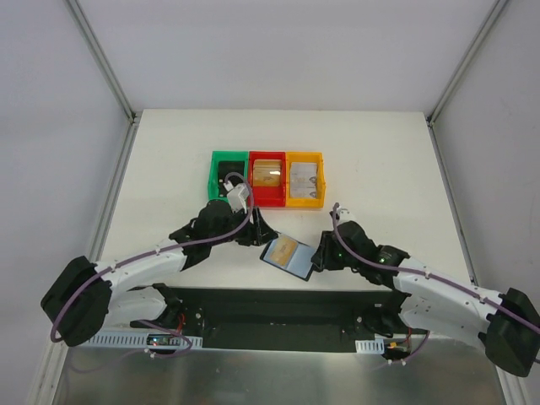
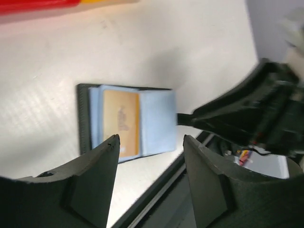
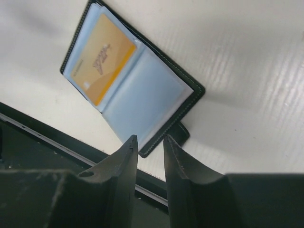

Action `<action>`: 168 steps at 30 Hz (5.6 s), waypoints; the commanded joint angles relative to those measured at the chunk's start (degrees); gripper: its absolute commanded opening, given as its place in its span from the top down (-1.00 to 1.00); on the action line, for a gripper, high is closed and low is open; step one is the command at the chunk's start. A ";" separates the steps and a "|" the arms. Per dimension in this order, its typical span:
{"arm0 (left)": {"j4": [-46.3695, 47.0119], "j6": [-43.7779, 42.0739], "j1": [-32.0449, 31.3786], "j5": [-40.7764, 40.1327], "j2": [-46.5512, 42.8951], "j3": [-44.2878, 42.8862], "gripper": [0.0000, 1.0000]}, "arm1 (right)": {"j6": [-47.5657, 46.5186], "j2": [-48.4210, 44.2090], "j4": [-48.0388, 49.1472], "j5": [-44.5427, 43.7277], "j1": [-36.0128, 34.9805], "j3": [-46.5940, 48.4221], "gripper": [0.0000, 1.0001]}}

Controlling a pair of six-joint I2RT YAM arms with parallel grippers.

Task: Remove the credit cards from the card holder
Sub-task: Remove the credit card from the card holder.

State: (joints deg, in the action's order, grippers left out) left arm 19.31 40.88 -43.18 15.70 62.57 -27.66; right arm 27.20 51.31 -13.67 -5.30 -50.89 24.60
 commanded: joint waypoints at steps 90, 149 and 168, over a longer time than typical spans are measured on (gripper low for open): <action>18.22 5.70 -2.52 3.81 25.76 -0.29 0.48 | -1.54 13.02 30.90 19.72 12.49 -3.86 0.03; 15.76 7.46 -2.52 0.29 29.02 2.52 0.99 | 11.38 29.11 62.80 24.81 12.75 -11.77 0.27; 15.49 7.37 -2.52 0.56 29.63 2.17 1.00 | 14.63 33.94 72.46 28.32 13.36 -13.43 0.28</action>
State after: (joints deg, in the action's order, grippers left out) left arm 37.04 48.84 -45.08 17.56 90.74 -26.30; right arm 39.55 83.70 49.67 20.18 -37.74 12.23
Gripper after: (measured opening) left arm 0.003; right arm 0.367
